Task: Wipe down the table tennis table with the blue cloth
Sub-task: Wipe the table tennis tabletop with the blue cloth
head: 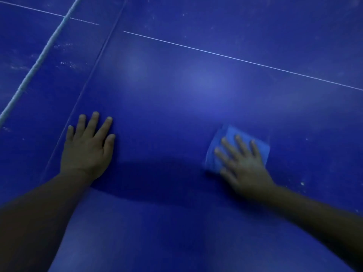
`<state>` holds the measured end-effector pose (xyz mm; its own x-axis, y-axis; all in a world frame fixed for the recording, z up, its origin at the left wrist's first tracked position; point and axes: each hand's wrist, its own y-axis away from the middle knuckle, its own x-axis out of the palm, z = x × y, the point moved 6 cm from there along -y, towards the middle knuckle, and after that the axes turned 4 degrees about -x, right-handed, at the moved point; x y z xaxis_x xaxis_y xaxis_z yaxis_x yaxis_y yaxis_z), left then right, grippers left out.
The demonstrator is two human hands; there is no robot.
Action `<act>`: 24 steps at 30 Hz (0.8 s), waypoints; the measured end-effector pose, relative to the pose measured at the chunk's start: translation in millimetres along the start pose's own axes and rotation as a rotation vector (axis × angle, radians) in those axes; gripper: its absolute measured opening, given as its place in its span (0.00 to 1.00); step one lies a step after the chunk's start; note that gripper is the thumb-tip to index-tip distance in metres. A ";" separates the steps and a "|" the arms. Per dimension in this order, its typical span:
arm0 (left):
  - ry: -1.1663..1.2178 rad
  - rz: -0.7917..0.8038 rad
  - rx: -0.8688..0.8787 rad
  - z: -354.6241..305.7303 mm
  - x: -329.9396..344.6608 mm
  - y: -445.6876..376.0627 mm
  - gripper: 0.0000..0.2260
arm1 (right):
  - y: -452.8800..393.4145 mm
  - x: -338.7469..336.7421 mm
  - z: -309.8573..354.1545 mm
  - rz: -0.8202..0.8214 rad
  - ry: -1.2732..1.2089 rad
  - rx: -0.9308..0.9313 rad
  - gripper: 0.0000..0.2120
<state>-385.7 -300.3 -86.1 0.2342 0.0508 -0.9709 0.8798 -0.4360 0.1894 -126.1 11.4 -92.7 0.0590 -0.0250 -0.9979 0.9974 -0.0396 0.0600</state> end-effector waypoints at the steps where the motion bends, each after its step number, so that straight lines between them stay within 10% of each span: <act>1: -0.007 0.010 0.006 -3.9 -2.0 5.2 0.31 | 28.4 6.2 22.4 0.015 -0.005 -0.114 0.26; 5: 0.055 0.024 0.136 -38.4 -1.2 56.7 0.30 | 5.1 -4.4 -6.1 0.081 0.049 -0.294 0.26; 11: -0.023 0.042 0.286 -63.5 33.9 148.3 0.26 | -51.7 -18.2 -94.9 0.024 -0.085 0.446 0.27; 19: -0.051 0.081 0.306 -60.2 45.4 157.0 0.26 | 97.9 6.1 44.5 0.058 -0.060 -0.099 0.25; 24: -0.056 0.080 0.305 -59.2 46.0 156.2 0.26 | 10.7 -8.6 -65.3 0.007 -0.113 0.518 0.29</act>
<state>-213.0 -312.9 -92.4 0.2670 -0.0405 -0.9628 0.6928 -0.6864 0.2210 -113.3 76.5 -85.0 0.0324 -0.1338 -0.9905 0.8441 -0.5270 0.0988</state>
